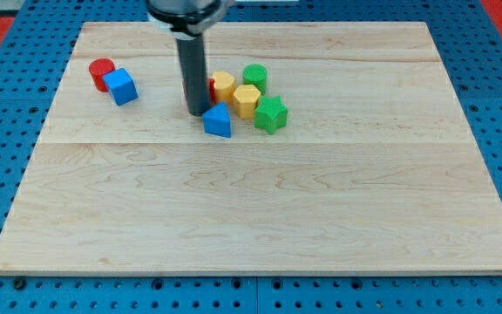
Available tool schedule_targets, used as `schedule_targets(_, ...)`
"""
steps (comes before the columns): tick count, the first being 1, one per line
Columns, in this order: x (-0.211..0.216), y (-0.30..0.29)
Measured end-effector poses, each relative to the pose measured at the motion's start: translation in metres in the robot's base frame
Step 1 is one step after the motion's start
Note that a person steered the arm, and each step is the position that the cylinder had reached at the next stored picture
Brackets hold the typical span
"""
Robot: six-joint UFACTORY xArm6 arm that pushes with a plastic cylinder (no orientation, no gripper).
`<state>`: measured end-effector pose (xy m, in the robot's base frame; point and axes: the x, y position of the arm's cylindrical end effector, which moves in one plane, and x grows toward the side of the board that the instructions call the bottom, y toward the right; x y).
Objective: Push the blue cube to the bottom of the red star
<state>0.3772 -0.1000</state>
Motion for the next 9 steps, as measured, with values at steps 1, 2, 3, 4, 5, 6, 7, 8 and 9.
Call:
schedule_targets(1, -0.006, -0.106)
schedule_targets(2, -0.012, -0.186)
schedule_targets(3, -0.059, -0.187)
schedule_targets(4, -0.056, -0.140)
schedule_targets(5, -0.014, -0.080)
schedule_targets(6, 0.004, -0.060)
schedule_targets(7, -0.006, -0.134)
schedule_targets(8, 0.028, -0.107)
schedule_targets(9, 0.047, -0.073)
